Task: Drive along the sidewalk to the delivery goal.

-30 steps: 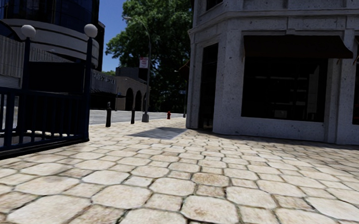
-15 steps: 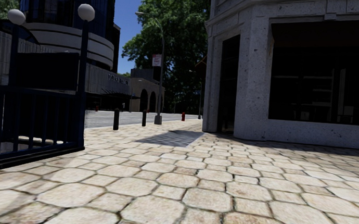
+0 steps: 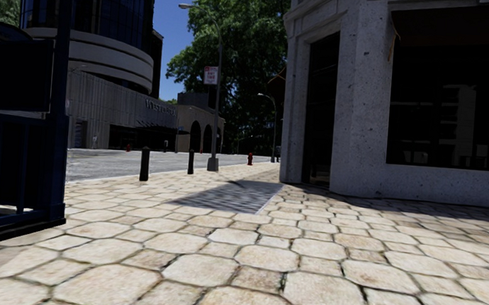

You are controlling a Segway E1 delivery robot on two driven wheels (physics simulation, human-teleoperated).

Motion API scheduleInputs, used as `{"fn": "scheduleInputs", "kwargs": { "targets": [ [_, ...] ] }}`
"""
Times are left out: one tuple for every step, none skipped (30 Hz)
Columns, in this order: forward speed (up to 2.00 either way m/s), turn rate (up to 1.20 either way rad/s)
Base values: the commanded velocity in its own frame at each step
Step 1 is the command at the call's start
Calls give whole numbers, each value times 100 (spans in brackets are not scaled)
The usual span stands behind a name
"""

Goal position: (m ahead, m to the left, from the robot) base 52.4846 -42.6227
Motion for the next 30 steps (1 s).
{"fn": "scheduleInputs", "kwargs": {
  "targets": [
    [200,0],
    [200,0],
    [200,0],
    [200,0],
    [200,0],
    [200,0],
    [200,0],
    [200,0],
    [200,0],
    [200,0],
    [200,0],
    [200,0],
    [200,0],
    [200,0],
    [200,0],
    [200,0],
    [200,0],
    [200,0],
    [200,0],
    [200,0],
    [200,0],
    [200,0],
    [200,0],
    [200,0],
    [200,0],
    [200,0],
    [200,0],
    [200,0],
    [200,0],
    [200,0]
  ]
}}
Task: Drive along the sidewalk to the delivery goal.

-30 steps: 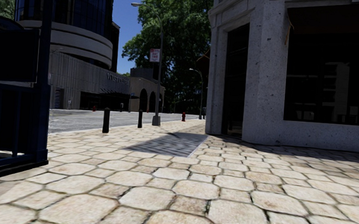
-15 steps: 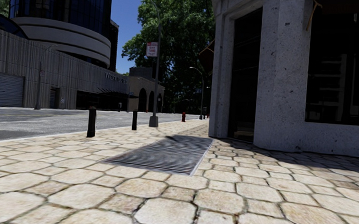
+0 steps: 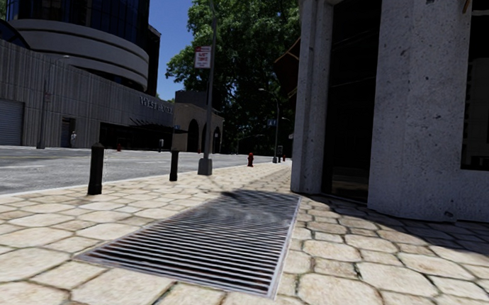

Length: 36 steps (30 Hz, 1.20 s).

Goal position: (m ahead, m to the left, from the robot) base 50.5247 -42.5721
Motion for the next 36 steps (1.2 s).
{"fn": "scheduleInputs", "kwargs": {
  "targets": [
    [200,0],
    [200,0],
    [200,0],
    [200,0],
    [200,0],
    [200,0],
    [200,0],
    [200,0],
    [200,0],
    [200,0],
    [200,0],
    [200,0],
    [200,0],
    [200,0],
    [200,0],
    [200,0],
    [200,0],
    [200,0],
    [200,0],
    [200,0],
    [200,0],
    [200,0],
    [200,0],
    [200,0],
    [200,0],
    [200,0],
    [200,0],
    [200,0],
    [200,0],
    [200,0],
    [200,0],
    [200,0],
    [200,0],
    [200,0],
    [200,0],
    [200,0]
  ]
}}
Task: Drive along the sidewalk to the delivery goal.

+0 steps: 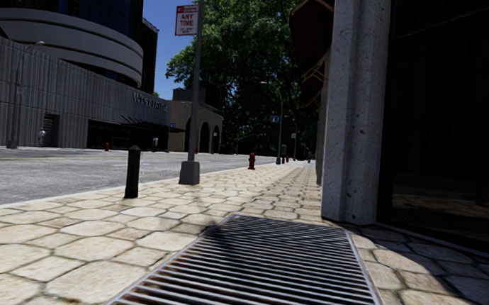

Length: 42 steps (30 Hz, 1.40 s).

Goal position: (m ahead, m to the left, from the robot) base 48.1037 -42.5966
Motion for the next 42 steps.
{"fn": "scheduleInputs", "kwargs": {
  "targets": [
    [200,0],
    [200,0],
    [200,0],
    [200,0],
    [200,0],
    [200,0],
    [200,0],
    [200,0],
    [200,0],
    [200,0],
    [200,0],
    [200,0],
    [200,0],
    [200,0],
    [200,0],
    [200,0],
    [200,0],
    [200,0],
    [200,0],
    [200,0],
    [200,0],
    [200,0],
    [200,0],
    [200,-1],
    [200,-1],
    [200,-7],
    [200,-14],
    [200,-21],
    [200,-21],
    [200,-24],
    [200,-24],
    [200,-25],
    [200,-25],
    [200,-25],
    [200,-25],
    [200,-25],
    [200,-25],
    [200,-25],
    [200,-25],
    [200,-25],
    [200,-25],
    [200,-25]
  ]
}}
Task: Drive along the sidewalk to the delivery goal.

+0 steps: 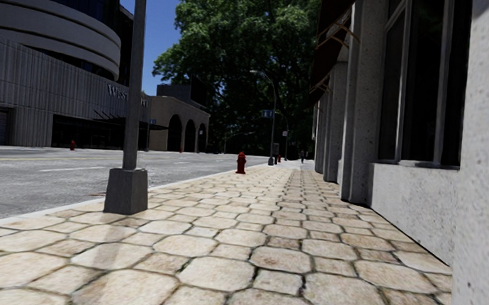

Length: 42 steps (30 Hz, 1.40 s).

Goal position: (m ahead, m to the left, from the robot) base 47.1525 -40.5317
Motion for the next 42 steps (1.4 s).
{"fn": "scheduleInputs", "kwargs": {
  "targets": [
    [200,-25],
    [200,-25],
    [200,-25],
    [200,-25],
    [200,-25],
    [200,-25],
    [200,-25],
    [200,-25],
    [200,-25],
    [200,-25],
    [200,-25],
    [200,-25],
    [200,-25],
    [200,-25],
    [200,-25],
    [200,-25],
    [200,-25],
    [200,-25],
    [200,-25],
    [200,-25],
    [200,-25],
    [200,-25],
    [200,-25],
    [200,-25],
    [200,-25],
    [200,-25],
    [200,-25],
    [200,-25],
    [200,-25],
    [200,-25],
    [200,-25],
    [200,-25],
    [200,-25],
    [200,-25],
    [200,-25],
    [200,-25],
    [200,-25],
    [200,-25],
    [200,-25],
    [200,-25],
    [200,-25],
    [200,-25]
  ]
}}
